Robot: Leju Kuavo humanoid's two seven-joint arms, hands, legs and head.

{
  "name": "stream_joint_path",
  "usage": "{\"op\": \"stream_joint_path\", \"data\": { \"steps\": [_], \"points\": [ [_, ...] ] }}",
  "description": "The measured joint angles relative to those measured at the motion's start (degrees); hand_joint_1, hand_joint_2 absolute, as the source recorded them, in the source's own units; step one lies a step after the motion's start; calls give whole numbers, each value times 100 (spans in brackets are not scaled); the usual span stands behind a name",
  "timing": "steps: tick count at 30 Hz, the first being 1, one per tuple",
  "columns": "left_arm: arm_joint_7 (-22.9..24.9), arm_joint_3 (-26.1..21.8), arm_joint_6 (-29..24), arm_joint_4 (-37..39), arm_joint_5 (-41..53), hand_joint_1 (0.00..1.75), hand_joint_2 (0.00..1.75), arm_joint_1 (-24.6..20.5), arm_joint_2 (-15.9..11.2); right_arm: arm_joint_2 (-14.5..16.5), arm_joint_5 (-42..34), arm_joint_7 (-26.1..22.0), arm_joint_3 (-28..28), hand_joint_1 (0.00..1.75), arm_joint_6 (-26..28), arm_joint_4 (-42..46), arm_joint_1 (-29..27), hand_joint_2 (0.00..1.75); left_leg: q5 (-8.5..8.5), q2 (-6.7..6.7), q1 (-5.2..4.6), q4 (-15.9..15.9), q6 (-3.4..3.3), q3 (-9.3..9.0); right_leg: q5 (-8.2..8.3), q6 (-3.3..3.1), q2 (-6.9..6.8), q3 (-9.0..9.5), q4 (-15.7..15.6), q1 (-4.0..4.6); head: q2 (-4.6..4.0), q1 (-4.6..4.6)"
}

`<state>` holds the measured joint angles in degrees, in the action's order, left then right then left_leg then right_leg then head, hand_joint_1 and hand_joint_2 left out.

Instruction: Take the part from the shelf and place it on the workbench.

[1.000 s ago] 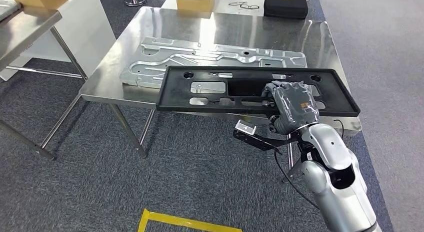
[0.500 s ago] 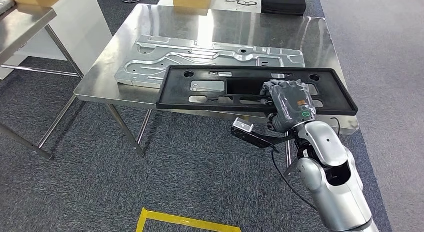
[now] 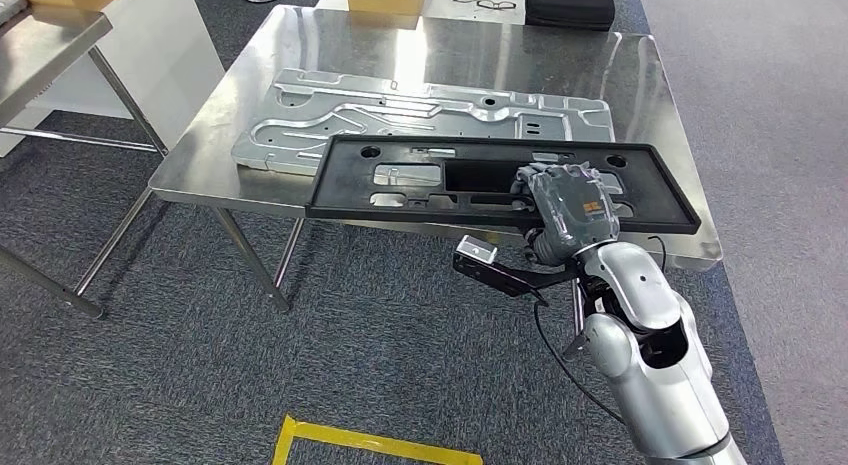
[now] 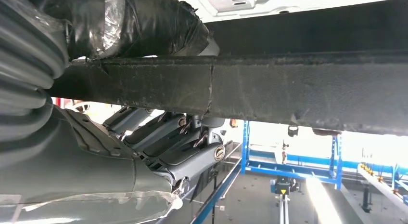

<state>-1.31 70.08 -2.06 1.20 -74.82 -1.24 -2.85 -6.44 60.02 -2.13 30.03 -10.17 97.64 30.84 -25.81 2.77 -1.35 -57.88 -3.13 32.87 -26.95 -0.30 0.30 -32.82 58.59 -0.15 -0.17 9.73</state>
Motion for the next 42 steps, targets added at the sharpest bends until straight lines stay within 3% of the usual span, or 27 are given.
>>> {"op": "stream_joint_path", "data": {
  "steps": [17, 21, 23, 25, 26, 27, 28, 29, 31, 32, 36, 38, 41, 42],
  "points": [
    [-19, 40, 200, 0, -150, 0, 0, 33, -39, 128, 83, 3, 90, 175, 14, -56, -101, 175, -7, 0, -7, -1, 0, 3, -3, 3, 1, -3, -4, -5, 0, 0],
    [-33, 40, 216, 0, -237, 0, 0, 59, -50, 138, 189, -2, 94, 175, 115, -10, -290, 175, -2, -6, -10, 75, -94, -57, -7, 96, 6, 37, -56, -30, 0, 0],
    [-36, 40, 208, 0, -265, 0, 0, 85, -40, 140, 245, -7, 103, 175, 213, 39, -422, 175, 39, -23, 34, 188, -124, -148, -191, 114, 3, -84, 257, -13, 0, -1],
    [-36, 40, 198, 0, -271, 0, 0, 102, -34, 139, 269, -8, 120, 175, 278, 57, -523, 175, 31, -45, 41, 206, -137, -179, -519, 119, 0, -476, 985, -22, 0, -2],
    [-36, 40, 195, 0, -273, 0, 0, 104, -33, 138, 270, -8, 126, 175, 287, 58, -575, 175, 14, -48, 41, 194, -135, -180, -631, 125, -1, -698, 1345, -28, 0, -2],
    [-36, 40, 190, 0, -277, 0, 0, 105, -33, 137, 273, -8, 131, 175, 289, 57, -629, 175, -11, -47, 40, 176, -128, -184, -640, 131, -2, -855, 1556, -37, 0, -1],
    [-35, 40, 183, 0, -282, 0, 0, 105, -30, 136, 276, -8, 132, 175, 290, 57, -675, 175, -42, -44, 41, 150, -116, -192, -529, 134, -2, -907, 1552, -47, 0, -1],
    [-34, 40, 172, 0, -291, 0, 0, 105, -27, 136, 280, -8, 133, 175, 291, 57, -704, 175, -82, -39, 41, 115, -100, -206, -317, 132, -3, -840, 1321, -59, 0, -1],
    [-30, 40, 141, 0, -310, 0, 0, 102, -19, 136, 293, -8, 133, 175, 299, 55, -725, 175, -187, -34, 34, 21, -54, -218, 90, 109, 5, -535, 578, -70, 0, -2],
    [-28, 40, 127, 0, -319, 0, 0, 100, -17, 137, 301, -8, 133, 175, 304, 55, -731, 175, -233, -31, 30, -20, -23, -213, 179, 87, 10, -418, 329, -65, 0, -1],
    [-25, 40, 109, 0, -331, 0, 0, 90, -22, 139, 338, -7, 134, 175, 312, 54, -776, 175, -324, -43, 34, -58, 104, -214, 146, -26, 7, -318, 172, -50, 0, 0],
    [-25, 40, 107, 0, -335, 0, 0, 84, -30, 142, 343, -7, 134, 175, 313, 56, -779, 175, -476, -121, 45, -317, 187, -115, 132, -82, -13, -248, 113, -76, 0, 1],
    [-25, 40, 106, 0, -337, 0, 0, 77, -31, 144, 343, -8, 134, 175, 313, 55, -792, 175, -880, -212, 122, -1407, 294, 500, 72, -133, -58, -167, 92, -81, 0, 2],
    [-25, 40, 106, 0, -339, 0, 0, 77, -29, 144, 343, -8, 134, 175, 313, 52, -802, 175, -899, -222, 147, -1660, 318, 686, 46, -135, -69, -142, 92, -83, 0, 2]
  ]
}}
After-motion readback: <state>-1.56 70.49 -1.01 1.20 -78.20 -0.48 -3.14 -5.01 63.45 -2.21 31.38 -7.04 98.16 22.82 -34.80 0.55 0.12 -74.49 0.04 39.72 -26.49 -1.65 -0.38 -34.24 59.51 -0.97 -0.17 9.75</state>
